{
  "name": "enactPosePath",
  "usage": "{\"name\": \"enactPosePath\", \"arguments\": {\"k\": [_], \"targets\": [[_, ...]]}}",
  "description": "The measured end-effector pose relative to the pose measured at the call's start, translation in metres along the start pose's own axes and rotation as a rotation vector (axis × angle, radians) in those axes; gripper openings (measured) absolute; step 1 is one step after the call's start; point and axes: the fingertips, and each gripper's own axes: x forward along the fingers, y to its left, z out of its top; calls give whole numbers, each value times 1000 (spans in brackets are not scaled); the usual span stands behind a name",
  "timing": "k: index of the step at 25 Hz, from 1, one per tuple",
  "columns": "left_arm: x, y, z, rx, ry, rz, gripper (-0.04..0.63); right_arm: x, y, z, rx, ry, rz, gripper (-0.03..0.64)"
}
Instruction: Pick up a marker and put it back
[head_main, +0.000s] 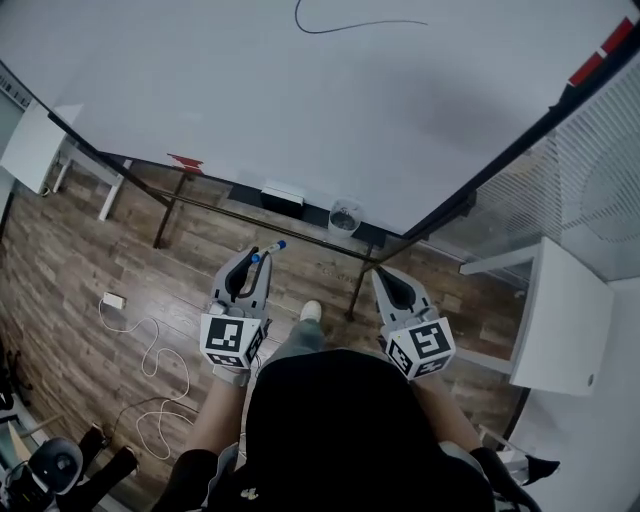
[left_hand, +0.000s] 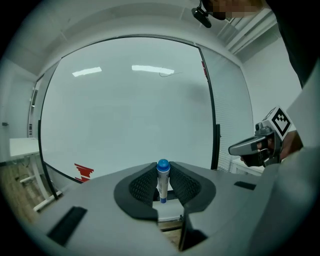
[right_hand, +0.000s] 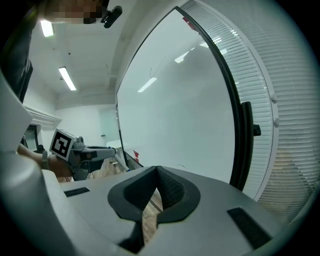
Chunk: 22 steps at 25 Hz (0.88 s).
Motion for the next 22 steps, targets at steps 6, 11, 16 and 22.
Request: {"name": "enactPosePath", "arguments": {"k": [6, 11, 16, 22], "targets": [[-19, 8, -13, -22, 28, 50, 86, 5, 15, -2, -19, 15, 44, 29], [-24, 6, -18, -24, 34, 49, 86, 2, 16, -5, -24, 21, 46, 29], [-16, -3, -14, -15, 29, 13, 86, -6, 12, -7, -19, 20, 20, 28], [2, -16, -3, 0, 12, -44, 86, -21, -1, -11, -2, 17, -41, 28]]}}
